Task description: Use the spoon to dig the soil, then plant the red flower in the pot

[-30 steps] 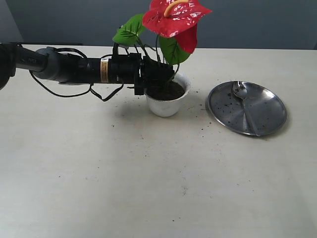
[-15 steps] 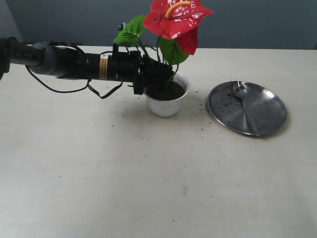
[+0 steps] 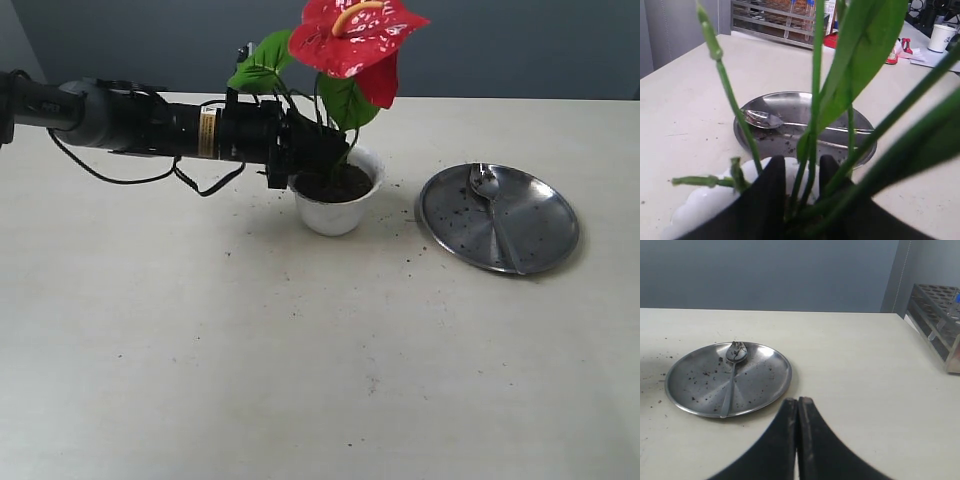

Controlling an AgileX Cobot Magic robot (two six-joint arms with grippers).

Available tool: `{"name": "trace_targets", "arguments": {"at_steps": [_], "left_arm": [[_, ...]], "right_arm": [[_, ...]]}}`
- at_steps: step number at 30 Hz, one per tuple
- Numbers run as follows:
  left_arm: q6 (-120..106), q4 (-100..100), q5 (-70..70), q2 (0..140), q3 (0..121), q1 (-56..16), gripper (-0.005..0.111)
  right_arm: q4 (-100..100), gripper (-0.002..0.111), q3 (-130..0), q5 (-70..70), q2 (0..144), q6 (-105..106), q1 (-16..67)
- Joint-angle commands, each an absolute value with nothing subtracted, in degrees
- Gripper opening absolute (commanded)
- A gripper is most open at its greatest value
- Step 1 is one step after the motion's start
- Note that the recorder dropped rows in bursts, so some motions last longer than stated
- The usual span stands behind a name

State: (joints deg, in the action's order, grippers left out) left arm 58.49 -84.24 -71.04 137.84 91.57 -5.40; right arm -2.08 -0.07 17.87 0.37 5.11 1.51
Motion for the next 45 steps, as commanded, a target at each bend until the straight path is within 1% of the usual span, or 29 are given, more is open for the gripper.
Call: {"name": "trace_targets", "arguments": {"at_steps": [1, 45], "left_arm": [[59.91, -85.29, -69.96, 136.18, 91.17, -4.17, 0.026], [63.07, -90.63, -69.96, 133.26, 91.17, -2.87, 0.026]], "right_arm": [[-1.97, -0.001, 0.00, 17.45, 0.00, 5.33, 1.39], [-2.14, -0.001, 0.00, 17.45, 0.00, 5.33, 1.39]]}}
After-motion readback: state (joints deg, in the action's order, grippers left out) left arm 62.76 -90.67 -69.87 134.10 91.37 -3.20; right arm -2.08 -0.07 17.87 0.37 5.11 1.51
